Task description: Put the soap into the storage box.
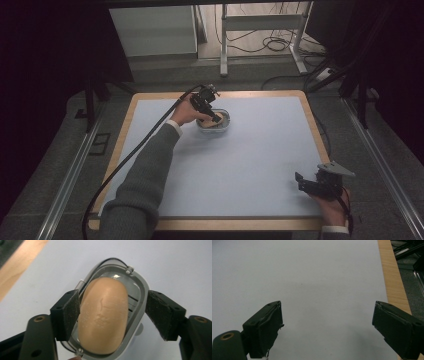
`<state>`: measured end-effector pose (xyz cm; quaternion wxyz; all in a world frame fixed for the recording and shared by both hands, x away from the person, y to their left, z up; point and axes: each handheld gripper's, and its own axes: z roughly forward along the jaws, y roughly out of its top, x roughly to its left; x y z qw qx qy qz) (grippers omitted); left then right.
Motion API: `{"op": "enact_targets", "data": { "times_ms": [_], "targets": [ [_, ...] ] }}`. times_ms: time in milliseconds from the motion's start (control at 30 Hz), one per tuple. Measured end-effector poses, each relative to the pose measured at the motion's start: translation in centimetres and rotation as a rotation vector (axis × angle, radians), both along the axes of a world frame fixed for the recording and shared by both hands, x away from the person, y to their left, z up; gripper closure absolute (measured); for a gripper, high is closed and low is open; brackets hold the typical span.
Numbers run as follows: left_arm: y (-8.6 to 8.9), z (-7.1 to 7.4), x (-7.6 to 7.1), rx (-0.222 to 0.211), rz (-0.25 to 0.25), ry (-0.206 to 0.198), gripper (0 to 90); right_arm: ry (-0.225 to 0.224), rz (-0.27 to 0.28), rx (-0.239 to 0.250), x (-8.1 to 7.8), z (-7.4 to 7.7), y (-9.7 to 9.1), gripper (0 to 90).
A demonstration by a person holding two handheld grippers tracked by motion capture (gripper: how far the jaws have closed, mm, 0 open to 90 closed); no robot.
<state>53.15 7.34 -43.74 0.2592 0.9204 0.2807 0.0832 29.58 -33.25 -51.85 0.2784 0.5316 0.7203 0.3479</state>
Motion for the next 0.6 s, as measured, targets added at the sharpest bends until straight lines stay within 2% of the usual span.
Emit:
{"op": "enact_targets", "data": {
  "times_ms": [133, 267, 600],
  "targets": [
    [0.6, 0.9, -1.2, -0.017, 0.002, -0.028, 26.0, -0.003, 0.004, -0.003, -0.1, 0.1, 0.1, 9.3],
    [1.6, 1.4, -3.1, -0.028, 0.010, -0.045, 25.0, -0.005, 0.003, -0.003, -0.1, 0.1, 0.1, 9.3],
    [4.4, 0.6, -8.9, -0.071, 0.001, -0.089, 24.4, -0.009, 0.006, -0.001, -0.2, 0.3, 0.2, 9.3]
  ]
}}
